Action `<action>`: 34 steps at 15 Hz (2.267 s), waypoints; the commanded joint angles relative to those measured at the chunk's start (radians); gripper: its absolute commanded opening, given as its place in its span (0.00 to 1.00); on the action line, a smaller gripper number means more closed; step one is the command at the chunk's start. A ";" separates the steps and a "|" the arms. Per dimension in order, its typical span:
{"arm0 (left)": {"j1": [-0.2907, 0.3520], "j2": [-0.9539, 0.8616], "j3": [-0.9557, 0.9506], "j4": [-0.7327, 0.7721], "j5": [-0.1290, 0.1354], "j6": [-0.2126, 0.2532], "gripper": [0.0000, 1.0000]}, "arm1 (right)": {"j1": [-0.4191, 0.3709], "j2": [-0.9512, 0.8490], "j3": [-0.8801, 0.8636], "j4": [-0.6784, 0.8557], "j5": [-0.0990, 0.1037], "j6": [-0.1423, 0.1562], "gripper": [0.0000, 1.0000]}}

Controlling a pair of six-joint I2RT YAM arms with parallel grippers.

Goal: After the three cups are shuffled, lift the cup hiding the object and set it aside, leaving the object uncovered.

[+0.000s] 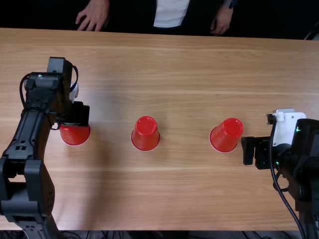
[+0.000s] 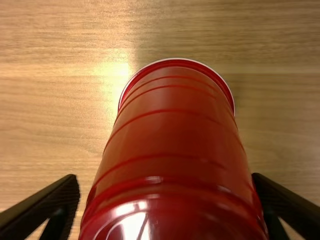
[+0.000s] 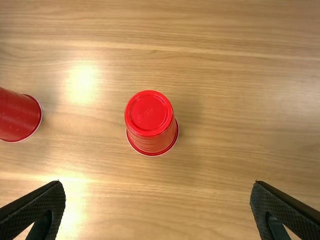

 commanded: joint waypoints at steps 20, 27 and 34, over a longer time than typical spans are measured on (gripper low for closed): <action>0.236 -0.289 0.145 -0.170 -0.011 -0.089 0.29 | 0.003 -0.013 -0.044 0.003 0.002 0.002 1.00; 0.440 -0.209 0.051 -0.151 -0.011 -0.080 0.30 | 0.005 -0.015 -0.039 0.003 0.002 0.000 1.00; 0.485 -0.082 0.019 -0.149 -0.009 -0.078 0.48 | 0.003 -0.013 -0.039 0.001 0.002 0.000 1.00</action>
